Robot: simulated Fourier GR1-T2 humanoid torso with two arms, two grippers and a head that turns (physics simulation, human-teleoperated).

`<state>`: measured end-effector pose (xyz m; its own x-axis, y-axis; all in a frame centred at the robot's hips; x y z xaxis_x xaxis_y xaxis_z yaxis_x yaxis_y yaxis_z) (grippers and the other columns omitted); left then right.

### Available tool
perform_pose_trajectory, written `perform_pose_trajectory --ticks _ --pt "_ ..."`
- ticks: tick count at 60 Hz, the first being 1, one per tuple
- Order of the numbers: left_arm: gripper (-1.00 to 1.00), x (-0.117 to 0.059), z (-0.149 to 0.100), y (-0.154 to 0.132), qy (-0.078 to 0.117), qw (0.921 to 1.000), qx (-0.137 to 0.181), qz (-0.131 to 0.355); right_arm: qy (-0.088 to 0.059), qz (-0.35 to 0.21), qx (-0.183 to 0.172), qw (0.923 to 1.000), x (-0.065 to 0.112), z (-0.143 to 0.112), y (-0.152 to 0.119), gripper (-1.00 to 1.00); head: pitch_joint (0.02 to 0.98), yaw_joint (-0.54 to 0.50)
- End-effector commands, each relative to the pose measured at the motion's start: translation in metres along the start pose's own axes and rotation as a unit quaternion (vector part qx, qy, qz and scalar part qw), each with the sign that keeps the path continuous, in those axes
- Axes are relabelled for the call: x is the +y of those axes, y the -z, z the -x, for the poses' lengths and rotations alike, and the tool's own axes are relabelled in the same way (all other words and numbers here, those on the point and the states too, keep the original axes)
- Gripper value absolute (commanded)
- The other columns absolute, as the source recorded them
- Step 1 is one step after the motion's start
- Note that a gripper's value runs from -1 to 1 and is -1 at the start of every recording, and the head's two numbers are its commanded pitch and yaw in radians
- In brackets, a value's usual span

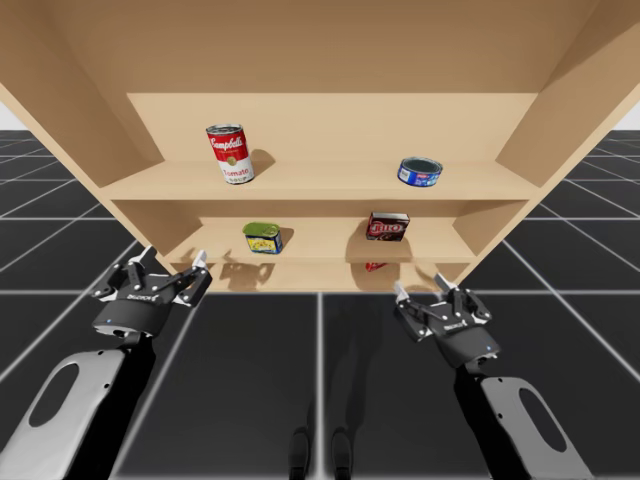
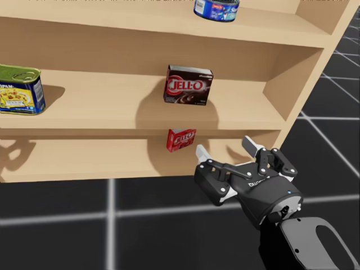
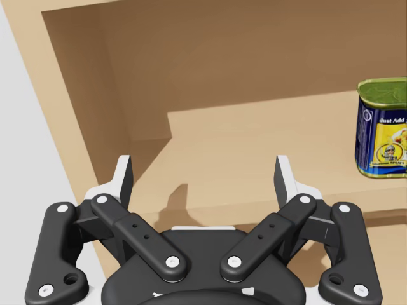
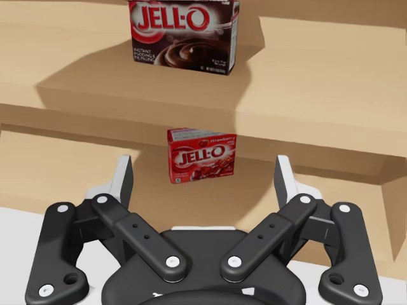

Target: Look through the shelves, find the gelatin box, and take it.

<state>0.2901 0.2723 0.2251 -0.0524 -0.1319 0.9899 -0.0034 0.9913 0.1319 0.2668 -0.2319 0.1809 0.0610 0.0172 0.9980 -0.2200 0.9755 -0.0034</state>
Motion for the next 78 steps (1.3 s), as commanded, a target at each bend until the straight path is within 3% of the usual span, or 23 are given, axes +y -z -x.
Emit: perform_pose_trajectory --ticks 1,8,18,25,40,60,78 --pt "-1.00 -0.001 0.001 0.000 0.001 1.0000 0.000 0.000 -0.005 -0.011 0.021 0.9997 0.005 0.016 0.015 -1.00 0.705 -0.25" --pt "-1.00 -0.001 0.001 0.000 0.002 1.0000 0.000 0.001 -0.007 -0.016 0.034 0.9993 0.008 0.024 0.033 -1.00 0.704 -0.25" --pt "-1.00 -0.001 0.001 0.000 0.005 1.0000 -0.002 0.000 -0.034 -0.014 0.029 0.9989 0.008 0.033 0.056 -1.00 0.708 -0.25" --pt "-1.00 -0.002 0.001 0.000 0.005 1.0000 -0.003 0.000 -0.041 -0.018 0.035 0.9984 0.008 0.042 0.072 -1.00 0.708 -0.25" --pt "-1.00 -0.002 0.000 0.000 0.006 1.0000 -0.002 -0.001 -0.045 -0.021 0.050 0.9975 0.006 0.055 0.100 -1.00 0.711 -0.25" --pt "-1.00 -0.002 0.000 -0.001 0.008 1.0000 -0.003 -0.003 -0.065 -0.006 0.060 0.9961 0.003 0.069 0.126 -1.00 0.709 -0.24" --pt "-1.00 -0.002 -0.001 -0.001 0.009 0.9999 -0.002 -0.005 -0.067 -0.002 0.067 0.9955 0.002 0.071 0.141 -1.00 0.706 -0.24"
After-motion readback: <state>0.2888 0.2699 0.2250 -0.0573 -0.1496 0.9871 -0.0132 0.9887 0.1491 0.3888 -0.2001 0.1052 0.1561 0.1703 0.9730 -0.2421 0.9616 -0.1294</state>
